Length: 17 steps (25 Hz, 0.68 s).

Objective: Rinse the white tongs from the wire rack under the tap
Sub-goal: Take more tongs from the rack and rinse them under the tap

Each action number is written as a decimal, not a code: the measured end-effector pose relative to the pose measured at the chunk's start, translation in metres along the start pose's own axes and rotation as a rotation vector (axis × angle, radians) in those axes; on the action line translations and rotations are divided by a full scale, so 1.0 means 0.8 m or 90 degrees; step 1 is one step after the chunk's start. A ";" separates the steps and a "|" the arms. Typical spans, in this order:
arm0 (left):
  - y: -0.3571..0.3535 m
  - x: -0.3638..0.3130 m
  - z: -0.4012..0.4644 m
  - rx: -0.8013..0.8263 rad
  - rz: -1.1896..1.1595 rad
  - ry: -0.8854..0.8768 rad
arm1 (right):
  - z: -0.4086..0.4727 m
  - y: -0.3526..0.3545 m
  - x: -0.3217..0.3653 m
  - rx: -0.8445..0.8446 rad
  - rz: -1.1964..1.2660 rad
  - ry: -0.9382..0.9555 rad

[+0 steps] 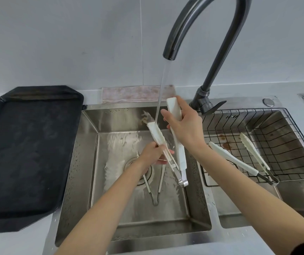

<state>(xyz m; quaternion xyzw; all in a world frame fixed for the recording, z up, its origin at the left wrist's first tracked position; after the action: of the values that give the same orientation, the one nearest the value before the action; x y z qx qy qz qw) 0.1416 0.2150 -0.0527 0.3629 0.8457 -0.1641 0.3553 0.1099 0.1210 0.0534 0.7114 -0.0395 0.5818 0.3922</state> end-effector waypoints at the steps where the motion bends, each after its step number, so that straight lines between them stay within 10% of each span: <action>1: -0.003 -0.001 -0.003 0.012 0.006 -0.003 | -0.001 0.001 0.000 0.005 -0.012 0.002; 9: -0.005 -0.009 0.000 0.046 -0.272 -0.014 | 0.012 0.006 -0.027 -0.028 -0.023 -0.007; 17: 0.024 -0.027 -0.003 0.023 -0.536 -0.023 | 0.007 -0.032 -0.123 -0.003 0.686 -0.524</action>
<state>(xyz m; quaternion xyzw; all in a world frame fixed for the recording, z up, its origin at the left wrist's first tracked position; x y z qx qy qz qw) 0.1647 0.2184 -0.0361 -0.0114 0.9107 -0.3159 0.2659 0.0966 0.0960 -0.0443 0.7549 -0.5359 0.3780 0.0016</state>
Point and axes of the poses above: each hand's wrist, its own z-axis towards the middle knuckle, its own y-axis out of the back of the hand, x = y × z, the point moved 4 cm from there along z, towards the middle knuckle, and after that the axes turned 5 degrees about y, right-handed, at the moved point
